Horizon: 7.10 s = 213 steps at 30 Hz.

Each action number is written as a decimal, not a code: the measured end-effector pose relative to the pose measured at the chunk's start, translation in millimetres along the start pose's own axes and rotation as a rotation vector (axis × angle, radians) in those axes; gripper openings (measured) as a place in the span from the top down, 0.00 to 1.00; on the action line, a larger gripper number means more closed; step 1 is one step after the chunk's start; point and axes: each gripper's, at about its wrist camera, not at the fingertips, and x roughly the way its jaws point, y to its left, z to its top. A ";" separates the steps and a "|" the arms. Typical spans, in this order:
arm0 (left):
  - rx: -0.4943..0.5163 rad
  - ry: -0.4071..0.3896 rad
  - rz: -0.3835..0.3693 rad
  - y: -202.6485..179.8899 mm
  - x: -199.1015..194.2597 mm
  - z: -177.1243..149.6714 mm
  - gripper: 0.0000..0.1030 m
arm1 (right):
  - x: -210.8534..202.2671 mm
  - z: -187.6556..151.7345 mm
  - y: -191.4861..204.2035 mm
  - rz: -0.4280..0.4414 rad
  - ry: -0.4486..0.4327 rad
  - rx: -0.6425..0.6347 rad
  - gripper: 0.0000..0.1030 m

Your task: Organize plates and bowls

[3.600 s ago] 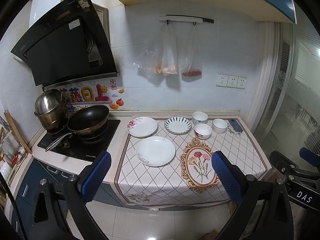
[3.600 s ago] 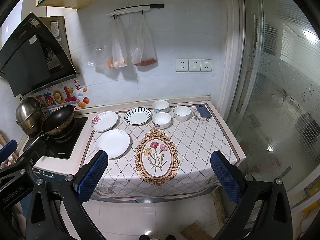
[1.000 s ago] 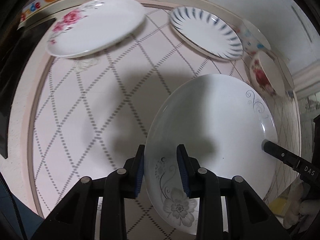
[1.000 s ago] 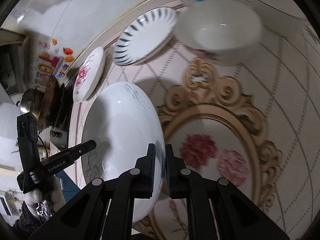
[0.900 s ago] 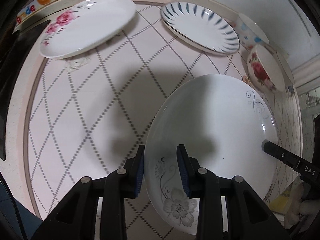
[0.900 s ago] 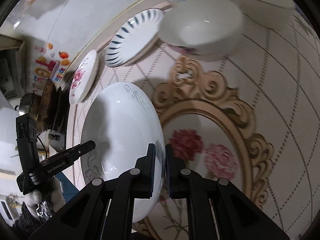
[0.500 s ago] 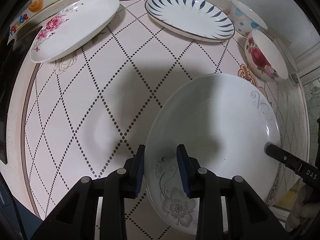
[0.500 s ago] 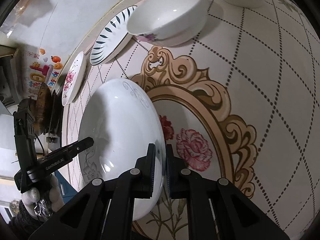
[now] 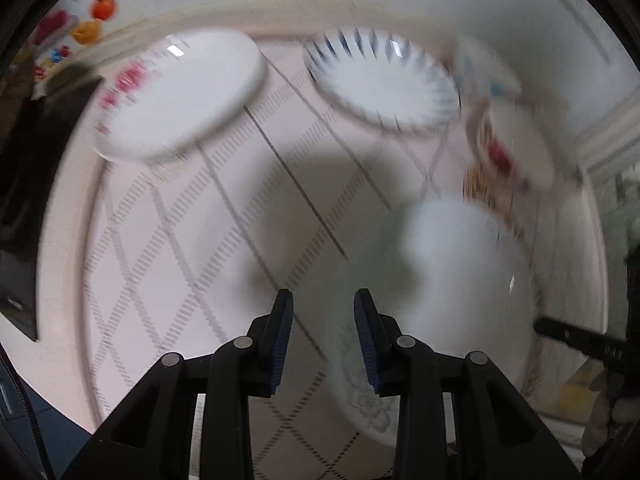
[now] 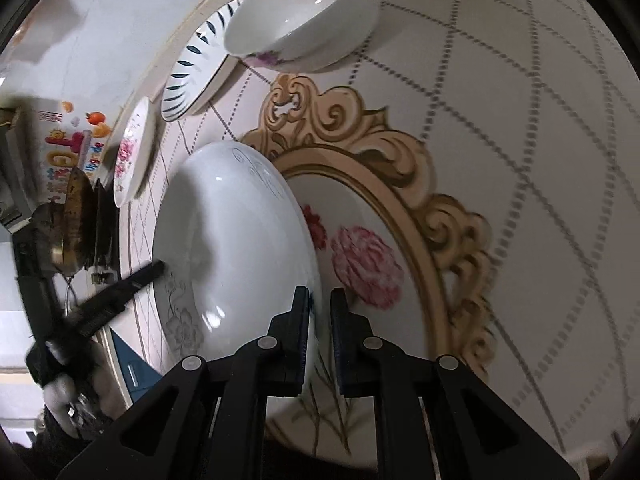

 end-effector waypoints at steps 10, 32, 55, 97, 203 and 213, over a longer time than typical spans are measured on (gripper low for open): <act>-0.202 -0.106 0.025 131.1 -12.1 88.5 0.62 | -21.9 54.4 131.7 0.178 -0.068 -0.043 0.43; -0.263 -0.050 0.049 241.1 68.2 155.4 0.77 | 185.0 242.7 281.4 0.081 -0.012 -0.101 0.89; -0.179 -0.087 -0.037 135.3 -35.1 94.2 0.78 | 65.1 167.9 216.7 0.114 0.006 -0.110 0.89; 0.089 0.151 0.086 -33.7 62.8 -2.1 0.77 | 13.8 21.1 8.3 0.036 0.025 0.000 0.89; 0.060 0.162 -0.077 -22.5 41.9 -1.1 0.83 | -10.4 19.0 43.3 -0.062 0.066 -0.139 0.90; 0.059 0.188 -0.061 -26.5 53.8 -9.0 0.83 | 11.8 13.3 32.6 -0.074 0.091 -0.122 0.90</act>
